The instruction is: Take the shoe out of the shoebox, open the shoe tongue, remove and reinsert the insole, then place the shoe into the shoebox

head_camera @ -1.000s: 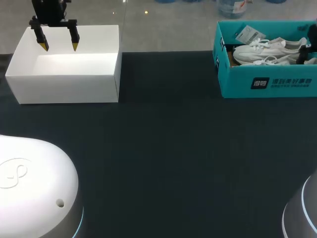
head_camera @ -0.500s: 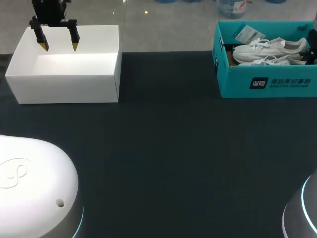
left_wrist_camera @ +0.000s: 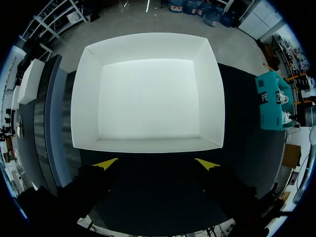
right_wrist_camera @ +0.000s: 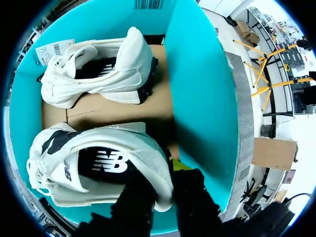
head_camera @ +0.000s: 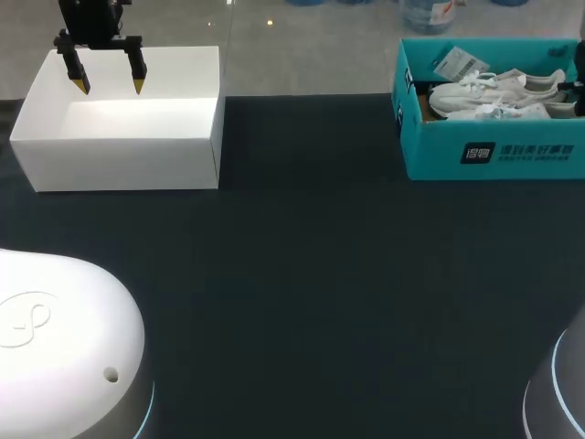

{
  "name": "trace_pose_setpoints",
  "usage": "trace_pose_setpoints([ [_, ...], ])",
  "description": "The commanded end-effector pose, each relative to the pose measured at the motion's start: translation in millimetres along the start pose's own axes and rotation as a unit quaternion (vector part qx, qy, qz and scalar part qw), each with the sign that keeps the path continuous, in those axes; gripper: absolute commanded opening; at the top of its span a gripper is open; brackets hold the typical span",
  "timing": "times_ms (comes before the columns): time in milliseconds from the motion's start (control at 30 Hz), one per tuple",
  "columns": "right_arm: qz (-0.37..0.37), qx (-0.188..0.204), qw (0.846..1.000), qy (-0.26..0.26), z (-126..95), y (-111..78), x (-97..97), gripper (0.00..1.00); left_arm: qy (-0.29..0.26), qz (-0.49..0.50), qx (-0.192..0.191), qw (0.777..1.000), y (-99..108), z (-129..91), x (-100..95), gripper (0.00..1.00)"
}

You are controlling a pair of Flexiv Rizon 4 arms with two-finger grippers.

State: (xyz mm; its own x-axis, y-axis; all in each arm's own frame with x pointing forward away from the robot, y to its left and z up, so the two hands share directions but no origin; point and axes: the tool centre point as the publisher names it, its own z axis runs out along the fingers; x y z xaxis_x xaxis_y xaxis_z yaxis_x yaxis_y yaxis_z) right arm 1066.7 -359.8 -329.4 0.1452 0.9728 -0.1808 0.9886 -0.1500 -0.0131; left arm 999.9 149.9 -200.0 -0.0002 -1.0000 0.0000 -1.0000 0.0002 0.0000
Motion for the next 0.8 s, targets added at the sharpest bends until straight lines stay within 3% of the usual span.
trace_pose_setpoints([
  [33,0.01,0.001,1.0,-0.009,-35.5,-1.8,-6.4,0.0,0.0,0.0,0.0,1.0,-0.1,0.0,0.0,1.0],
  [467,0.036,-0.009,0.999,-0.026,-126.6,3.8,-18.3,0.0,0.0,0.0,0.0,1.0,-0.1,0.0,0.0,1.0],
  [800,0.028,-0.024,0.999,-0.027,-174.9,-2.0,-15.9,0.0,0.0,0.0,0.0,1.0,-0.1,0.0,0.0,1.0],
])
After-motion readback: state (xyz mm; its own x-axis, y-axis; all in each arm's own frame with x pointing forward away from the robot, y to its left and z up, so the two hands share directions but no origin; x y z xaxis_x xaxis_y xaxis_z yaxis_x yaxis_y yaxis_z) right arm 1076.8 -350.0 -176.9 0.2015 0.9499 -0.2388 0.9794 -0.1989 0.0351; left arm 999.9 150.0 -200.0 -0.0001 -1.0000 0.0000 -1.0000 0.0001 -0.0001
